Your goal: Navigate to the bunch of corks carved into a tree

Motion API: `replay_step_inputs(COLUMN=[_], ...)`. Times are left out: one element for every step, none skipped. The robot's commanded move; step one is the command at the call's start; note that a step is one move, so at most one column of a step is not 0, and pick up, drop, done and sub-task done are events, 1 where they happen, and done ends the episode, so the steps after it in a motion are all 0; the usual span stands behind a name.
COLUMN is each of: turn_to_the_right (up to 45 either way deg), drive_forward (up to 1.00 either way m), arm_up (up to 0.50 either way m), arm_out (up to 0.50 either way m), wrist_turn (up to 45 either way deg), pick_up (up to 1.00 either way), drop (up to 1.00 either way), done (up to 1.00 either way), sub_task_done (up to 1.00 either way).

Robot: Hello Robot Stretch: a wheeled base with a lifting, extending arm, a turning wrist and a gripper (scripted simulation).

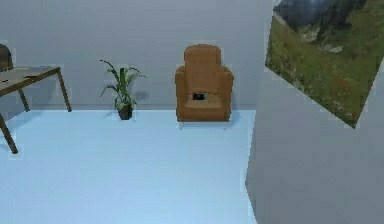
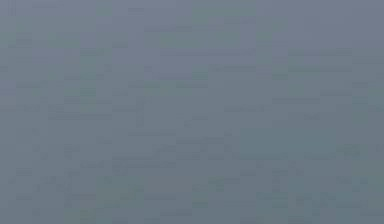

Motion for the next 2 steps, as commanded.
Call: replay_step_inputs(turn_to_the_right=[3.0, 0.0], drive_forward=[0.0, 1.0], arm_up=[0.0, 0.0], arm_out=[0.0, 0.0], wrist_turn=[0.0, 0.0], pick_up=[0.0, 0.0], drop=[0.0, 0.0], done=[0.0, 0.0], sub_task_done=[0.0, 0.0])
